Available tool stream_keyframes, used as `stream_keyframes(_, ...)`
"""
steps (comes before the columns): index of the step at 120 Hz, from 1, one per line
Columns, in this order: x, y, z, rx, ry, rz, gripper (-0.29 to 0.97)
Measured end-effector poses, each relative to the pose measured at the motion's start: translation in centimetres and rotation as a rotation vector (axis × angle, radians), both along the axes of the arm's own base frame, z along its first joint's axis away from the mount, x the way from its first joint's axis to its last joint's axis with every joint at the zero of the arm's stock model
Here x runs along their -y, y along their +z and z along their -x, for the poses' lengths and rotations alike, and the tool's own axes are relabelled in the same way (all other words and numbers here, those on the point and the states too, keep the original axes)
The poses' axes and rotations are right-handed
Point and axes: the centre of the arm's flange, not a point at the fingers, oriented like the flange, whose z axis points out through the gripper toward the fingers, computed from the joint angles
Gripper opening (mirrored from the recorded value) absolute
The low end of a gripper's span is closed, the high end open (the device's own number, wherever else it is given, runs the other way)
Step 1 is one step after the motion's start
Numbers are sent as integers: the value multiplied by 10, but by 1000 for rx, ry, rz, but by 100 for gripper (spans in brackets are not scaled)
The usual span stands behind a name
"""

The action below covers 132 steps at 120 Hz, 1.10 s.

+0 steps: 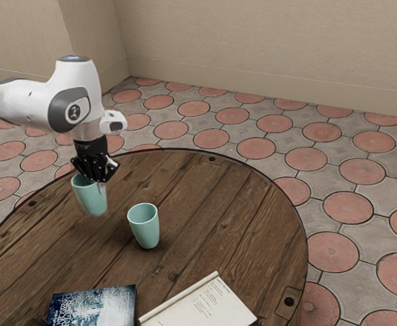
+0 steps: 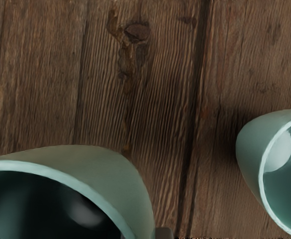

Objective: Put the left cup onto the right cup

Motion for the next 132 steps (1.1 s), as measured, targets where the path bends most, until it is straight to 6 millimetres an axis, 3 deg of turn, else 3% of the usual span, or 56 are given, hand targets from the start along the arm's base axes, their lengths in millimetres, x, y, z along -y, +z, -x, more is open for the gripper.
stream_keyframes(27,29,29,5,41,-43,-40,-10)
stream_keyframes(75,91,56,17,78,-111,-56,-10)
stream_keyframes(97,113,58,30,81,-130,-51,-10)
stream_keyframes(132,149,54,33,88,-165,-40,-10)
